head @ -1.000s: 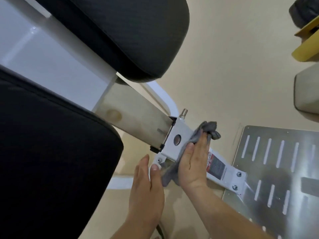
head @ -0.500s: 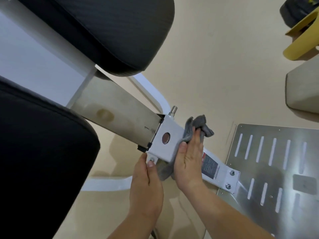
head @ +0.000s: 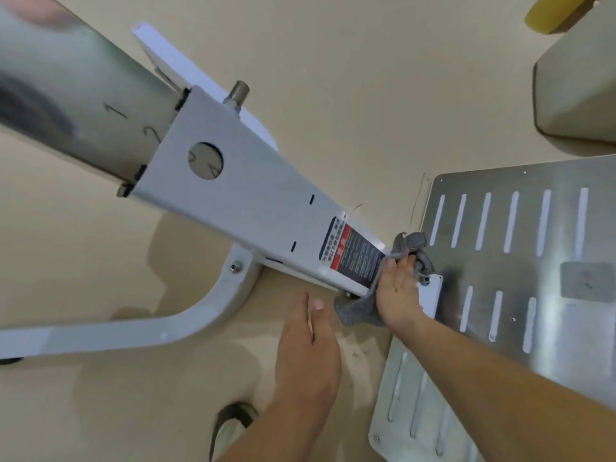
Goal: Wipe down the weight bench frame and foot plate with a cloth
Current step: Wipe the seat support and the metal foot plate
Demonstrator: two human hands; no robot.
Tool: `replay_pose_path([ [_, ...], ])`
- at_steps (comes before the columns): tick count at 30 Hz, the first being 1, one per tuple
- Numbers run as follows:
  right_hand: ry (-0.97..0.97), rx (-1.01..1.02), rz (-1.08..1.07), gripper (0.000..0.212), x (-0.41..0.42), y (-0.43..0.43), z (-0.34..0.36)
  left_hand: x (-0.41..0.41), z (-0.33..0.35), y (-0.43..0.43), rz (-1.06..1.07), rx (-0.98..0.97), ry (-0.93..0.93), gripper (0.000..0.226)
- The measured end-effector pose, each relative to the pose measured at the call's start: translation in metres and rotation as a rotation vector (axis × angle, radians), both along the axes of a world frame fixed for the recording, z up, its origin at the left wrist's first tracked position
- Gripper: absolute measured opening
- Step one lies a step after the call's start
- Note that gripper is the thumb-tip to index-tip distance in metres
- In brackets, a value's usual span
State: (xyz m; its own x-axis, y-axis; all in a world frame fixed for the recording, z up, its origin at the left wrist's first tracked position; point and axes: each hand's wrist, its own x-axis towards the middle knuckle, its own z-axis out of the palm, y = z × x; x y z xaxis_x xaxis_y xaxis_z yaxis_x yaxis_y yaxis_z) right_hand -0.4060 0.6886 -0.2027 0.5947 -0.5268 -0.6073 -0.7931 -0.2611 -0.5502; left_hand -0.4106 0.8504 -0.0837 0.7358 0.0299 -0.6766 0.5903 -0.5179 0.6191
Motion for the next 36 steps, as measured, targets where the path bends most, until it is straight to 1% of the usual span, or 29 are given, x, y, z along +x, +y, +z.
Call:
replay_pose_path([
  [2, 0.062, 0.001, -0.049, 0.061, -0.004, -0.009, -0.01, -0.004, -0.007, -0.002, -0.013, -0.011, 0.0, 0.054],
  [3, 0.081, 0.008, -0.107, 0.06, -0.002, -0.011, -0.012, -0.006, -0.009, -0.002, -0.014, -0.016, 0.006, 0.053],
  [6, 0.022, 0.079, -0.316, 0.058, 0.015, 0.012, 0.011, -0.007, -0.01, 0.003, 0.002, -0.017, 0.002, 0.053],
  [7, -0.041, 0.086, -0.293, 0.058, 0.022, 0.028, 0.027, -0.007, -0.008, 0.005, 0.008, -0.02, -0.005, 0.053],
  [8, -0.154, 0.048, -0.21, 0.059, 0.026, 0.047, 0.046, -0.005, -0.001, 0.007, 0.013, -0.031, -0.018, 0.052],
  [10, -0.407, -0.122, 0.102, 0.072, 0.031, 0.086, 0.076, 0.003, 0.009, 0.011, 0.049, -0.087, -0.039, 0.042],
  [11, -0.491, -0.142, 0.198, 0.074, 0.033, 0.097, 0.088, 0.007, 0.011, 0.014, 0.08, -0.115, -0.049, 0.036],
  [12, -0.516, -0.14, 0.237, 0.07, 0.039, 0.101, 0.096, 0.011, 0.013, 0.017, 0.104, -0.118, -0.058, 0.035],
  [14, -0.497, -0.145, 0.223, 0.063, 0.047, 0.091, 0.096, 0.018, 0.018, 0.024, 0.135, -0.054, -0.04, 0.041],
  [15, -0.491, -0.156, 0.174, 0.063, 0.048, 0.081, 0.091, 0.021, 0.02, 0.026, 0.138, -0.02, -0.031, 0.044],
  [16, -0.46, -0.122, 0.098, 0.065, 0.048, 0.07, 0.079, 0.024, 0.024, 0.028, 0.128, -0.005, -0.039, 0.046],
  [18, -0.322, -0.021, -0.059, 0.073, 0.05, 0.049, 0.065, 0.029, 0.029, 0.029, 0.1, 0.005, -0.054, 0.045],
  [19, -0.263, 0.019, -0.095, 0.072, 0.05, 0.043, 0.066, 0.03, 0.03, 0.029, 0.091, 0.01, -0.051, 0.044],
  [20, -0.229, 0.049, -0.116, 0.067, 0.05, 0.04, 0.068, 0.03, 0.033, 0.027, 0.085, 0.012, -0.044, 0.041],
  [22, -0.208, 0.094, -0.122, 0.048, 0.049, 0.039, 0.088, 0.028, 0.041, 0.023, 0.099, -0.004, -0.014, 0.032],
  [24, -0.226, 0.145, -0.106, 0.039, 0.042, 0.041, 0.119, 0.025, 0.053, 0.014, 0.183, -0.099, 0.109, 0.029],
  [26, -0.271, 0.227, -0.015, 0.033, 0.025, 0.046, 0.155, 0.02, 0.07, 0.006, 0.346, -0.247, 0.306, 0.042],
  [28, -0.307, 0.341, 0.12, 0.028, 0.005, 0.051, 0.185, 0.017, 0.083, 0.002, 0.477, -0.422, 0.446, 0.054],
  [30, -0.312, 0.432, 0.21, 0.022, -0.013, 0.055, 0.205, 0.018, 0.094, 0.0, 0.571, -0.581, 0.502, 0.063],
  [31, -0.31, 0.418, 0.274, 0.023, -0.021, 0.055, 0.208, 0.019, 0.098, 0.0, 0.617, -0.619, 0.509, 0.063],
  [33, -0.314, 0.249, 0.484, 0.018, -0.028, 0.052, 0.211, 0.02, 0.101, 0.0, 0.683, -0.649, 0.489, 0.059],
  [34, -0.321, 0.181, 0.576, 0.018, -0.028, 0.051, 0.212, 0.019, 0.099, -0.001, 0.683, -0.637, 0.461, 0.052],
  [35, -0.348, 0.162, 0.607, 0.021, -0.029, 0.051, 0.212, 0.017, 0.096, -0.001, 0.682, -0.596, 0.43, 0.042],
  [36, -0.381, 0.197, 0.536, 0.021, -0.027, 0.051, 0.214, 0.015, 0.095, -0.002, 0.674, -0.532, 0.386, 0.033],
])
